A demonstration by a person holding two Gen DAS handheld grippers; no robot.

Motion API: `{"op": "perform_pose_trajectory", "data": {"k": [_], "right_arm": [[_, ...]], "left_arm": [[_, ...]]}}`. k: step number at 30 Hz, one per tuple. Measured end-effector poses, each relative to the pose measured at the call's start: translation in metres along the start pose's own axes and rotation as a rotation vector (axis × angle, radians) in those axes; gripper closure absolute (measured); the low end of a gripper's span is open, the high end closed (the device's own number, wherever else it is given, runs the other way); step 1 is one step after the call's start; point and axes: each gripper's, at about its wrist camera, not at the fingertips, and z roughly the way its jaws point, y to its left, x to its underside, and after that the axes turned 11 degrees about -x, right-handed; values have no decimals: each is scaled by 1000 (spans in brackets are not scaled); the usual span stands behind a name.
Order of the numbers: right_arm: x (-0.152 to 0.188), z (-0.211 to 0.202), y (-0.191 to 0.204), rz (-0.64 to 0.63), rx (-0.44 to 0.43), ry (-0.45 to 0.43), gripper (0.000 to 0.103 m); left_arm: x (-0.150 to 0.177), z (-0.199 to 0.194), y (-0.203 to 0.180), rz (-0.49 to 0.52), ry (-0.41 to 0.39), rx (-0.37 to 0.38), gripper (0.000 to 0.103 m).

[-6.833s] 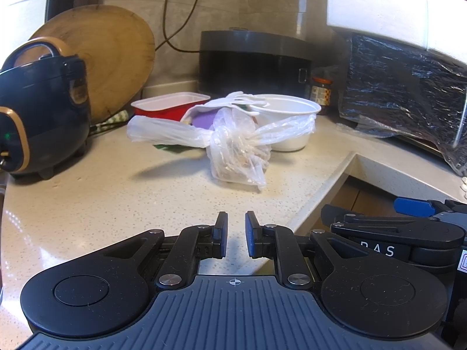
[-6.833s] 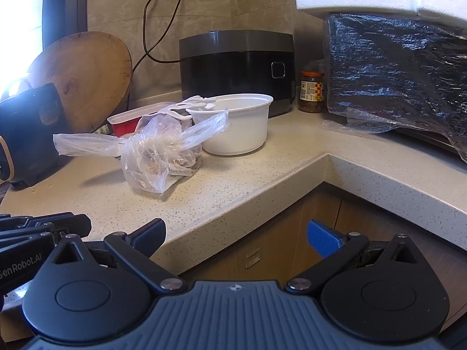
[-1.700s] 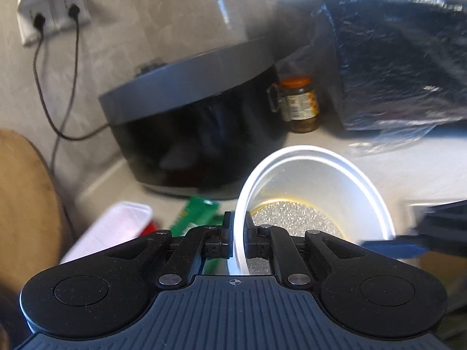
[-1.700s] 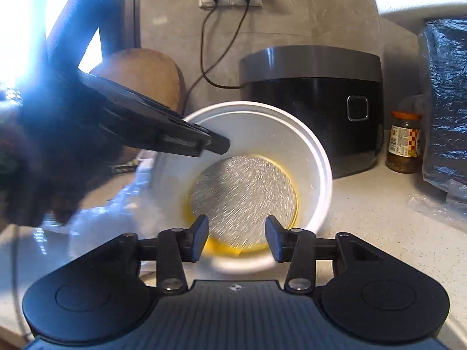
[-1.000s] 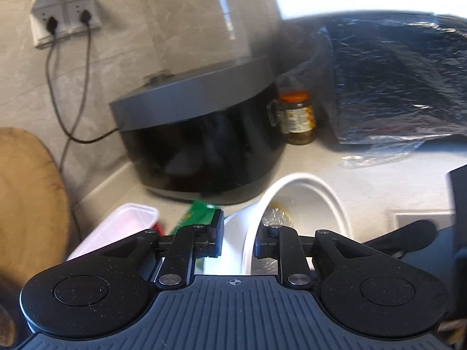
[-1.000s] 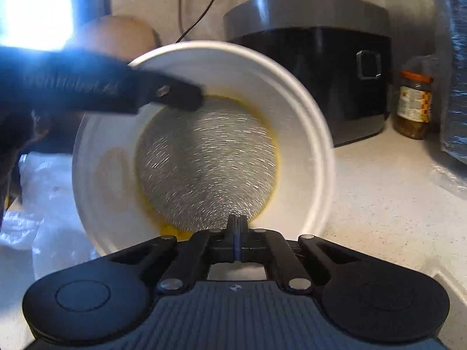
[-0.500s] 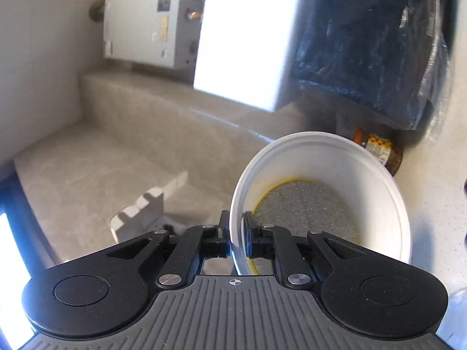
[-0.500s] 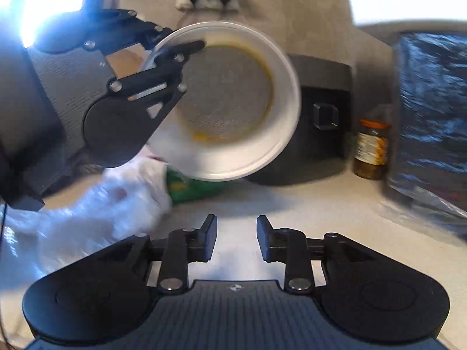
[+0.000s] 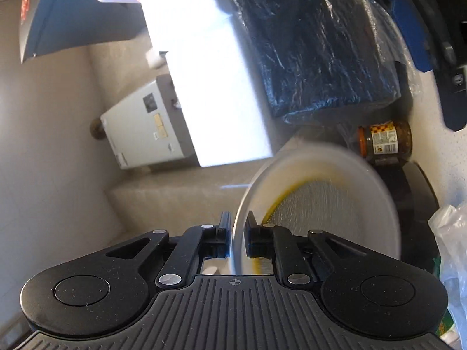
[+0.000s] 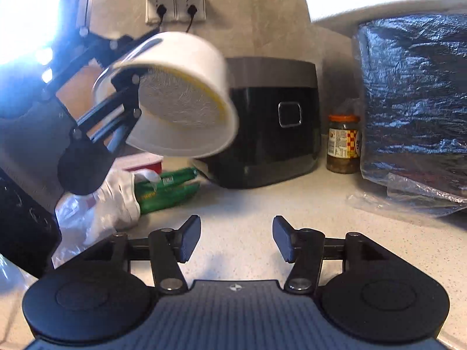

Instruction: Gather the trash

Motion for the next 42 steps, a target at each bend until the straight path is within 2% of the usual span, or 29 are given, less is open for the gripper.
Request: {"op": "perform_pose_trajectory", "data": {"k": [5,7,10,13,14,15,16,17,18,22,24,25,27,28,29,30,31,33,35,38,39,40,41,42], "right_arm": [[-12,-5,2,-17,-2,-93,44],[-20,-3,3,-20,-2,-86,44],[-25,4,0,5,-13,-42,43],[-19,5,6,-29,21,-7,45],[-17,7,7,-38,17,12,51],[-15,9,8,-39,7,36,72],[-14,11,9,-32,-22,66,80],[-13,12,10,-19,-48,83,83],[-14,13,11,-11,-56,92,90],[-29,21,14,26,-93,111,91],[-46,26,22,-22,-52,107,91],[-55,29,28,-70,-5,97,93],[-70,31,41,-171,97,72,96],[-77,32,44,-195,120,67,96],[-82,32,45,-209,147,66,96],[-85,33,47,-231,195,63,97],[-87,33,46,-249,243,61,99],[-92,34,41,-269,336,57,99],[-97,36,41,-318,405,46,99],[-88,48,65,-466,512,47,97],[-79,52,79,-512,504,61,95],[-68,52,92,-528,433,91,94],[-57,48,103,-516,326,124,84],[-42,43,116,-531,269,119,64]], "left_arm": [[-10,-20,19,-97,21,125,90],[-11,-27,24,-132,15,214,87],[-14,-37,32,-151,34,342,88],[-15,-36,52,-268,156,454,86],[-12,-32,60,-321,211,492,87],[-9,-26,68,-391,278,549,86],[-3,-19,76,-472,348,598,83],[4,-13,85,-563,416,631,82],[14,-6,93,-652,479,656,82],[61,34,109,-981,788,769,76],[87,52,109,-1132,961,809,72],[100,62,108,-1228,1044,817,72],[133,69,108,-1470,1216,787,73],[150,73,106,-1609,1297,765,73],[167,73,104,-1764,1345,742,73],[179,72,103,-1874,1355,713,73],[185,71,105,-1906,1343,679,73],[182,71,114,-1810,1294,638,73],[176,65,122,-1708,1271,644,73],[178,47,128,-1649,1316,676,73],[180,41,129,-1635,1324,668,73],[183,35,130,-1625,1326,656,73],[186,28,132,-1618,1326,645,73],[190,23,133,-1617,1329,635,73]]}}
